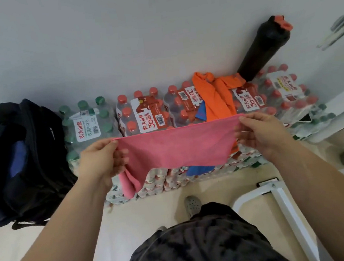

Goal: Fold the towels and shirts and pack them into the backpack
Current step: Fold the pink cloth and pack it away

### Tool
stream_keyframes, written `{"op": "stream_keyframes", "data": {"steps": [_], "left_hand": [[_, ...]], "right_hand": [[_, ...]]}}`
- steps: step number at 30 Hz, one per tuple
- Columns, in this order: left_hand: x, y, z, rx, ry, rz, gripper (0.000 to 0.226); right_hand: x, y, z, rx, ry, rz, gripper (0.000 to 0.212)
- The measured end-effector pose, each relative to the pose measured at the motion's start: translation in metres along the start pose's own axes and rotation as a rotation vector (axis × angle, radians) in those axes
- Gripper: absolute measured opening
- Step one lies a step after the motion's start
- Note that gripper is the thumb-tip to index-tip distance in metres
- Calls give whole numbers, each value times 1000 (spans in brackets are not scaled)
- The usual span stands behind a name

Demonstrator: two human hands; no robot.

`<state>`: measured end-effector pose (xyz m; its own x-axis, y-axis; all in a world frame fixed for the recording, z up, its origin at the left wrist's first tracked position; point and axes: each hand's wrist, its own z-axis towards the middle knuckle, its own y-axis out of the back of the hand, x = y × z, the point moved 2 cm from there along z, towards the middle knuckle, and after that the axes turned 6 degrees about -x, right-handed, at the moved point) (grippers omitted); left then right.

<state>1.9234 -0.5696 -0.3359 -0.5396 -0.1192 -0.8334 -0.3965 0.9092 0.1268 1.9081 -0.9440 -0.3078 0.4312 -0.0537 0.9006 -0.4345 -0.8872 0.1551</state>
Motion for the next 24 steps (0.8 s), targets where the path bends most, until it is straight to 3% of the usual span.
{"op": "stream_keyframes", "data": {"steps": [5, 14, 21, 24], "left_hand": [[-11, -33, 4, -108, -48, -108, 13], [-84, -106, 46, -383, -571, 182, 16], [-86, -155, 127, -441, -522, 548, 21], [-78, -163, 138, -430, -490, 626, 24]], "right_hand": [[14, -8, 33, -36, -62, 84, 6], [102, -33, 132, -93, 66, 157, 10], [70, -78, 231, -121, -2, -49, 15], [50, -87, 247, -104, 123, -153, 4]]}}
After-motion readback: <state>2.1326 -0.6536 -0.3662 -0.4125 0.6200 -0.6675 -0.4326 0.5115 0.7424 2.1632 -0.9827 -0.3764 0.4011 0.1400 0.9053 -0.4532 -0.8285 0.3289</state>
